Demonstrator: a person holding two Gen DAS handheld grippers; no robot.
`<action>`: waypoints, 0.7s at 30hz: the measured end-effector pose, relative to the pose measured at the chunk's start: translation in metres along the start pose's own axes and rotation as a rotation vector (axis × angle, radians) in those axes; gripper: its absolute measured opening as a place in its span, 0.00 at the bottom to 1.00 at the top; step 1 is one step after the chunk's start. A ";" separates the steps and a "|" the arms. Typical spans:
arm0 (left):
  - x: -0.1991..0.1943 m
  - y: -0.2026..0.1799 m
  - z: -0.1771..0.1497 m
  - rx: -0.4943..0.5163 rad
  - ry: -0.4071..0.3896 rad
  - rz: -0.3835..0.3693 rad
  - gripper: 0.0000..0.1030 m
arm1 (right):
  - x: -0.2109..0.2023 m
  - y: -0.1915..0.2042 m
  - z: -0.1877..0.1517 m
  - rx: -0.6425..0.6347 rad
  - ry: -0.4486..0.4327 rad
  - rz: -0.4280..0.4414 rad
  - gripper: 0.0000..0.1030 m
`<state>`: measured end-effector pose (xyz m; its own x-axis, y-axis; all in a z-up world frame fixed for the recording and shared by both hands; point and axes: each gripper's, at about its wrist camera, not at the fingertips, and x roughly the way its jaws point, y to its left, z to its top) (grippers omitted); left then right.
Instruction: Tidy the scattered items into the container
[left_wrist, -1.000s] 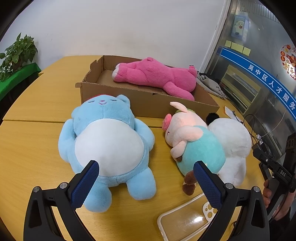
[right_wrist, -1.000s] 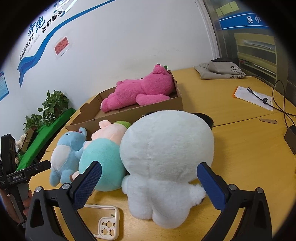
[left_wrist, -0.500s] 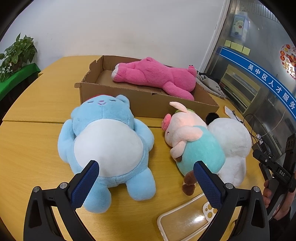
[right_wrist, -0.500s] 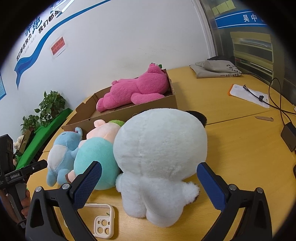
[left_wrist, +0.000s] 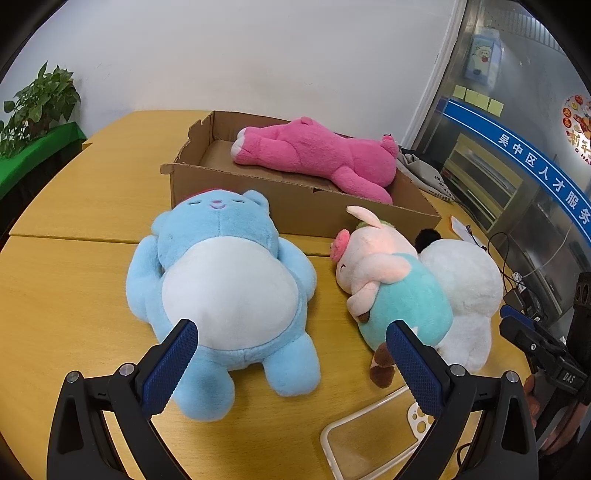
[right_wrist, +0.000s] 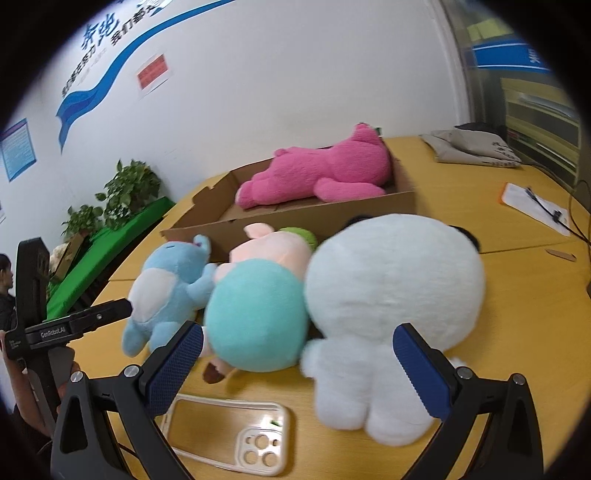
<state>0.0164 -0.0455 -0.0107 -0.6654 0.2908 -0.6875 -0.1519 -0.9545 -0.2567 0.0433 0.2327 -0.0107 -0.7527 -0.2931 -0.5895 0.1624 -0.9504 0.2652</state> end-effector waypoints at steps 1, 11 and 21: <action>0.000 0.001 0.000 -0.001 0.001 0.000 1.00 | 0.002 0.006 0.000 -0.012 0.002 0.008 1.00; 0.001 0.005 -0.001 -0.007 0.004 -0.007 1.00 | 0.009 0.020 0.004 -0.038 0.022 -0.030 1.00; -0.006 0.025 0.005 -0.032 -0.016 -0.007 1.00 | 0.017 0.026 0.009 -0.046 0.044 -0.060 1.00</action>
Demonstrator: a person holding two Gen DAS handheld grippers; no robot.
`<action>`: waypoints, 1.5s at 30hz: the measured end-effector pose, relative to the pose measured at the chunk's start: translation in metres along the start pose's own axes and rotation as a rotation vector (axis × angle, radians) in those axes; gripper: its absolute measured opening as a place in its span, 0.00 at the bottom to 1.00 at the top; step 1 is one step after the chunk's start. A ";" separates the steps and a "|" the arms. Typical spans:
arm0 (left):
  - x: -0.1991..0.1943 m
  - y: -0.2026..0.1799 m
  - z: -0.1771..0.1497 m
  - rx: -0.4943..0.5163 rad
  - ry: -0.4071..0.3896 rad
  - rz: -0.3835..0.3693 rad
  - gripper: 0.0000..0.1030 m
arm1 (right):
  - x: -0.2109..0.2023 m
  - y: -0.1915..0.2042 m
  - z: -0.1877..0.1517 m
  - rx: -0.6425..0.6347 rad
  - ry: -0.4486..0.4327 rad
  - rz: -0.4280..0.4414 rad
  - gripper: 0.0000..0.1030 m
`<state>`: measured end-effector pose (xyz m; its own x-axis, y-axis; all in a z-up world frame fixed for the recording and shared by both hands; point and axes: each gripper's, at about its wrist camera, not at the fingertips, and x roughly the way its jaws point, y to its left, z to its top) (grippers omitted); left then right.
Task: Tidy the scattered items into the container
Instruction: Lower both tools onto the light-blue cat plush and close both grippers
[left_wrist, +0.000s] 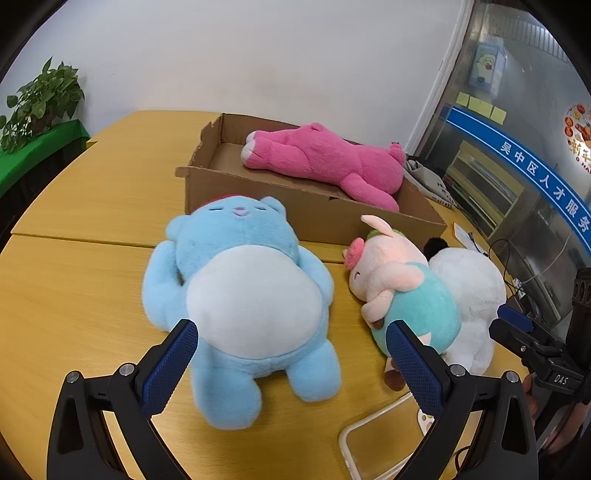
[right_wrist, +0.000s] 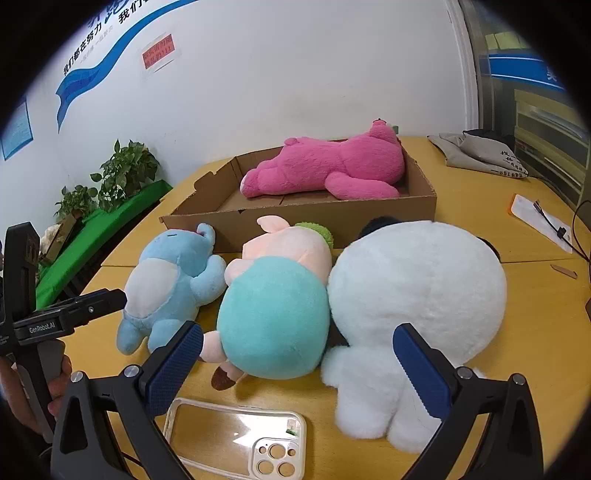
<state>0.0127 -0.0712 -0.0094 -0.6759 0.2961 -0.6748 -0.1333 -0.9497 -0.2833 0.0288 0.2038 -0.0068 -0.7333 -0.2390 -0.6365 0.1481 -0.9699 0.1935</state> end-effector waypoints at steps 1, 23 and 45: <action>-0.002 0.005 0.001 -0.007 -0.004 0.000 1.00 | 0.001 0.003 0.001 -0.005 0.004 -0.001 1.00; 0.079 0.132 0.001 -0.275 0.165 -0.147 0.88 | 0.123 0.117 0.051 -0.248 0.168 -0.128 0.82; 0.067 0.147 -0.005 -0.199 0.228 -0.025 0.28 | 0.171 0.153 0.044 -0.267 0.284 0.012 0.79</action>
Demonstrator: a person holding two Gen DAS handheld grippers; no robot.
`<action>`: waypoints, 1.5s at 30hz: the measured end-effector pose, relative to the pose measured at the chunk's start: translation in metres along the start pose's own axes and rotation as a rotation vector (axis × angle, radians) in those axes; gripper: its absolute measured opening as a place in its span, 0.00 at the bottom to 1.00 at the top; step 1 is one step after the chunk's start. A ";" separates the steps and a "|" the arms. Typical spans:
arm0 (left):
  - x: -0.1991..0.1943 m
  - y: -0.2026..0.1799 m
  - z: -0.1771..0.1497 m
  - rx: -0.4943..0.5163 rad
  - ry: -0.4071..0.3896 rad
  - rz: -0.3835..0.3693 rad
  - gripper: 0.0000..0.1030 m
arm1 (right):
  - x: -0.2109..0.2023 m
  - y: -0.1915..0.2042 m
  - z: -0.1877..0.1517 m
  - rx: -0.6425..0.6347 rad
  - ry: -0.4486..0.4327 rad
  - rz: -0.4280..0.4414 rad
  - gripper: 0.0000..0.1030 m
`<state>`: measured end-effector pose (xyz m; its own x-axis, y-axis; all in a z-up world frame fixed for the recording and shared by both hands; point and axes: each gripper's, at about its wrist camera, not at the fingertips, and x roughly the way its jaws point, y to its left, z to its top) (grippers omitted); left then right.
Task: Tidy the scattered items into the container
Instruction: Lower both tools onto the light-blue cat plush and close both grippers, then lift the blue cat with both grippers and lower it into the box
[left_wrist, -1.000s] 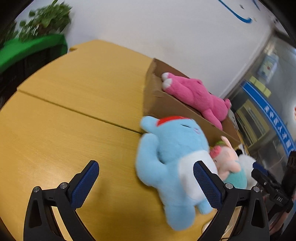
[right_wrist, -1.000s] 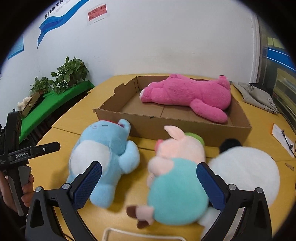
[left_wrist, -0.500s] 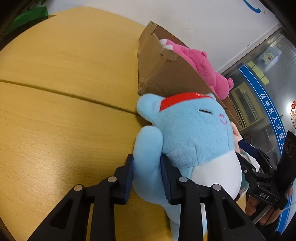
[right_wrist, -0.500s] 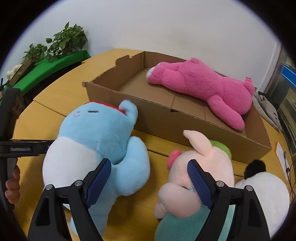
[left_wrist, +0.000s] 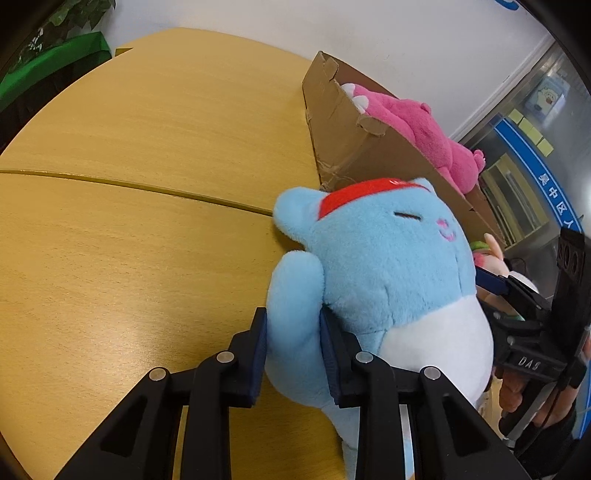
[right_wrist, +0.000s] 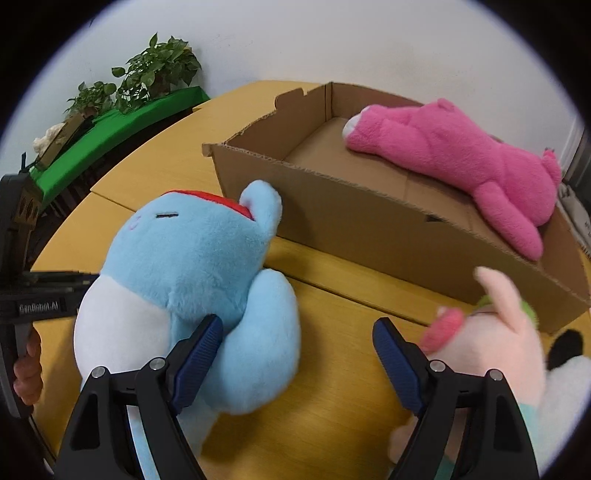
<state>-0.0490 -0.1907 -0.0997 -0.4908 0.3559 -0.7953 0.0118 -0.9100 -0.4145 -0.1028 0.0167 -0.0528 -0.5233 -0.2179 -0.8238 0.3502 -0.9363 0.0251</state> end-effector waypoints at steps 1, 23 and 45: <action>0.000 0.000 0.000 -0.003 -0.001 0.000 0.28 | 0.002 -0.002 0.002 0.023 0.002 0.017 0.79; 0.000 -0.018 0.014 0.012 0.009 0.005 0.23 | 0.017 -0.007 -0.012 0.045 0.038 0.189 0.26; 0.083 -0.154 0.242 0.275 -0.098 0.080 0.23 | 0.009 -0.153 0.189 0.150 -0.241 0.037 0.24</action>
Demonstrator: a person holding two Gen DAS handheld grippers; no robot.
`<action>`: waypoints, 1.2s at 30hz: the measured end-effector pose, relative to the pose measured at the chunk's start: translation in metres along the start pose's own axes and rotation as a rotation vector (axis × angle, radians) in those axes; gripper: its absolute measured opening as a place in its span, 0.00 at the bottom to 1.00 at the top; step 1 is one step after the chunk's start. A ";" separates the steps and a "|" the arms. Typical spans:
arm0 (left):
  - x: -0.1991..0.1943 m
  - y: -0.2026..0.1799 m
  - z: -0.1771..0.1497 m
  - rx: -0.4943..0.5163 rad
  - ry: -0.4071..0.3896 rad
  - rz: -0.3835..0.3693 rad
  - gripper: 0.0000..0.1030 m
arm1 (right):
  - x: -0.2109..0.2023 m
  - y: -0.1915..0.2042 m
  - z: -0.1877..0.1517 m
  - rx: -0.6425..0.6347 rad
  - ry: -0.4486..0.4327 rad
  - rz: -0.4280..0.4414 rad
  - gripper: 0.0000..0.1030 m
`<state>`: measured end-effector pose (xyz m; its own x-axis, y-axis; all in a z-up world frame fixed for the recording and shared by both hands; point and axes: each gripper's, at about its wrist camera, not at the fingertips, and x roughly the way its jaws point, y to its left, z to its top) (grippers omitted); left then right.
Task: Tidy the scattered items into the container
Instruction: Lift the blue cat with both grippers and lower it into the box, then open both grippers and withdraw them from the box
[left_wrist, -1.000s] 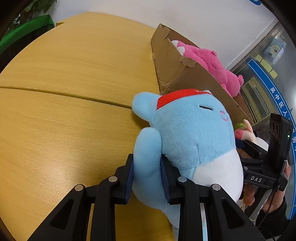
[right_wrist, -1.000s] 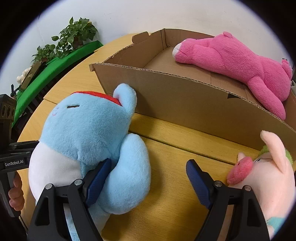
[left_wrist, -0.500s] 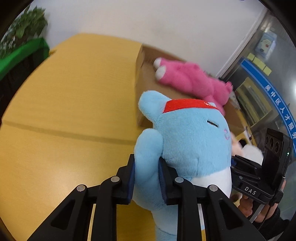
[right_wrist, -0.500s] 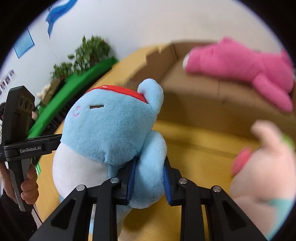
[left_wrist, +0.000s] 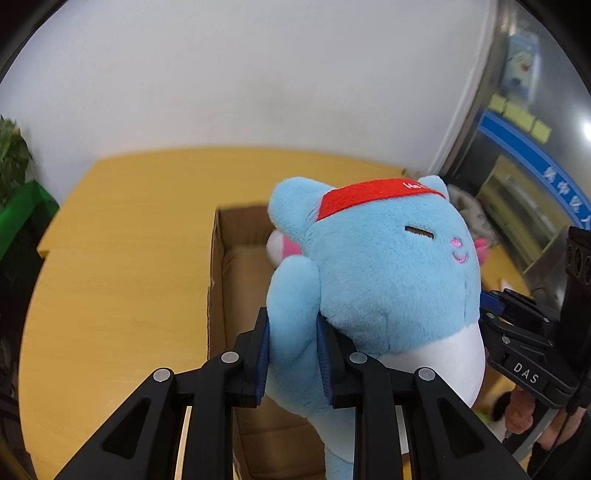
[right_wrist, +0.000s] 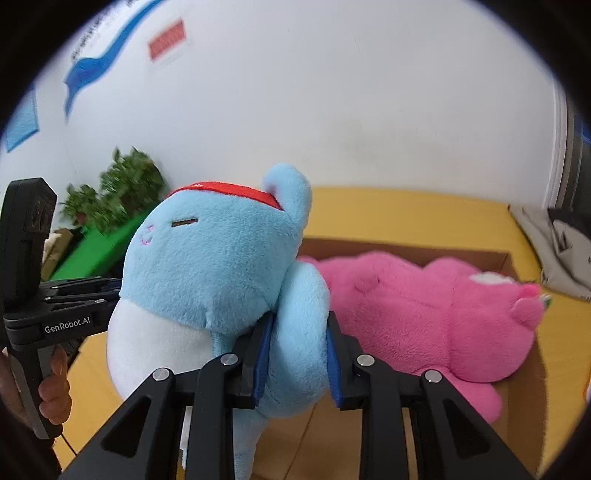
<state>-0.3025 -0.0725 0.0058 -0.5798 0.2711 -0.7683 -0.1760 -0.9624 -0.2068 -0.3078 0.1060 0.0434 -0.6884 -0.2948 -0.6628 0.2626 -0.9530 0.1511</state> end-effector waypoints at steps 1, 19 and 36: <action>0.020 0.008 -0.005 -0.011 0.047 0.013 0.23 | 0.022 -0.004 -0.007 0.003 0.055 -0.010 0.24; -0.068 0.021 -0.039 -0.046 -0.062 0.086 0.94 | 0.008 -0.001 -0.071 -0.027 0.187 -0.083 0.80; -0.203 -0.105 -0.146 0.016 -0.297 0.093 1.00 | -0.231 0.003 -0.136 -0.053 -0.167 -0.268 0.81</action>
<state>-0.0500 -0.0285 0.0954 -0.8008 0.1764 -0.5724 -0.1222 -0.9837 -0.1322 -0.0562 0.1804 0.0976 -0.8379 -0.0453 -0.5440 0.0888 -0.9946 -0.0540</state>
